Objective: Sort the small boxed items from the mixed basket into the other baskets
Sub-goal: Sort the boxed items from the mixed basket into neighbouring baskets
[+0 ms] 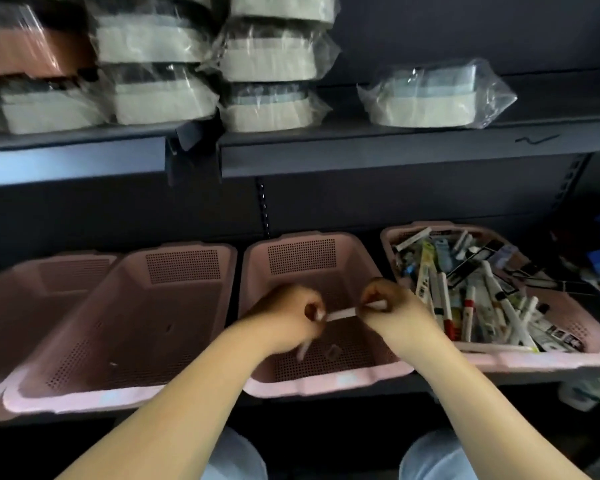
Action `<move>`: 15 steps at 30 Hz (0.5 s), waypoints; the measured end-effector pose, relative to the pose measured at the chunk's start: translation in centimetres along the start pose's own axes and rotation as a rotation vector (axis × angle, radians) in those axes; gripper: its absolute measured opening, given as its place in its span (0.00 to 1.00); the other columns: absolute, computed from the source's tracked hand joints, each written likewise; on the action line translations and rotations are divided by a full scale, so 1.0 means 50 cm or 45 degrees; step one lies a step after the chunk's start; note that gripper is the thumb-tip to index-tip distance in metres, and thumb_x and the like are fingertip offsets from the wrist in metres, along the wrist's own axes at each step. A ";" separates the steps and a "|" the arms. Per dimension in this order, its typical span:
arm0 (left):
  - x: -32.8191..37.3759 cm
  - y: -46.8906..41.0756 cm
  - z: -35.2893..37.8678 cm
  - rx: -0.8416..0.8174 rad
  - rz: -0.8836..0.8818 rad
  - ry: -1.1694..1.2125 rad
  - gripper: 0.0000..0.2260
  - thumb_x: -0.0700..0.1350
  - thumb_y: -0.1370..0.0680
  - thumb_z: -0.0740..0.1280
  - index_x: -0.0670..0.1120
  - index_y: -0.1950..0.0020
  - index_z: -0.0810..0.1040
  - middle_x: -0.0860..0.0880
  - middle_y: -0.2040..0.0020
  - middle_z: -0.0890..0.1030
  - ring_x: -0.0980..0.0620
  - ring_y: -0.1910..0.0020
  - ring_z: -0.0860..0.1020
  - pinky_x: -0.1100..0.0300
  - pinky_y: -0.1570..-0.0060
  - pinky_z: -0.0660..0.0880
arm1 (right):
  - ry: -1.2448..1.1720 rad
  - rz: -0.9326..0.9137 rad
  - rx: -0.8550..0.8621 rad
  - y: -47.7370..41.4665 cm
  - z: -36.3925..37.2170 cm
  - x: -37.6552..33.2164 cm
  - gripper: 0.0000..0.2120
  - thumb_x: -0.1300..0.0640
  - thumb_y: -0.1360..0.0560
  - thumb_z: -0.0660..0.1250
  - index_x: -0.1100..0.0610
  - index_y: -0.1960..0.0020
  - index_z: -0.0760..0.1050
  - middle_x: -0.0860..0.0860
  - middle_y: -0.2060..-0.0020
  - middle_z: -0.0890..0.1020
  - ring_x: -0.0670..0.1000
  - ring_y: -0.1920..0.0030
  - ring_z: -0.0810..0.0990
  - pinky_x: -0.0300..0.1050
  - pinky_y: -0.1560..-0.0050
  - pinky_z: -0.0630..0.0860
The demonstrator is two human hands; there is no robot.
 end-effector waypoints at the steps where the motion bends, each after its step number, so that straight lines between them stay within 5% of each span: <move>1: 0.000 -0.005 0.017 -0.087 0.013 -0.054 0.05 0.47 0.23 0.71 0.52 0.59 0.81 0.50 0.63 0.85 0.57 0.63 0.81 0.60 0.62 0.72 | 0.009 -0.010 0.000 -0.004 0.007 0.001 0.09 0.59 0.27 0.72 0.50 0.63 0.76 0.46 0.64 0.80 0.49 0.59 0.78 0.44 0.59 0.72; 6: -0.022 -0.012 0.077 -0.319 0.010 -0.320 0.05 0.48 0.22 0.71 0.57 0.48 0.85 0.54 0.51 0.81 0.50 0.50 0.81 0.59 0.53 0.74 | 0.036 -0.015 -0.026 -0.009 0.022 0.003 0.06 0.59 0.25 0.70 0.52 0.59 0.76 0.49 0.61 0.82 0.49 0.58 0.79 0.36 0.62 0.70; 15: -0.044 0.019 0.079 -0.423 -0.051 -0.435 0.12 0.46 0.19 0.65 0.50 0.39 0.85 0.49 0.44 0.83 0.50 0.52 0.78 0.64 0.60 0.69 | 0.274 -0.037 -0.175 -0.022 0.033 -0.006 0.04 0.56 0.24 0.69 0.49 0.57 0.76 0.46 0.58 0.82 0.44 0.58 0.77 0.34 0.66 0.68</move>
Point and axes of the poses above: each hand's wrist, its own y-axis away from the middle knuckle, its own z-axis out of the palm, x = y × z, the point moved 5 cm from there along -y, towards the middle knuckle
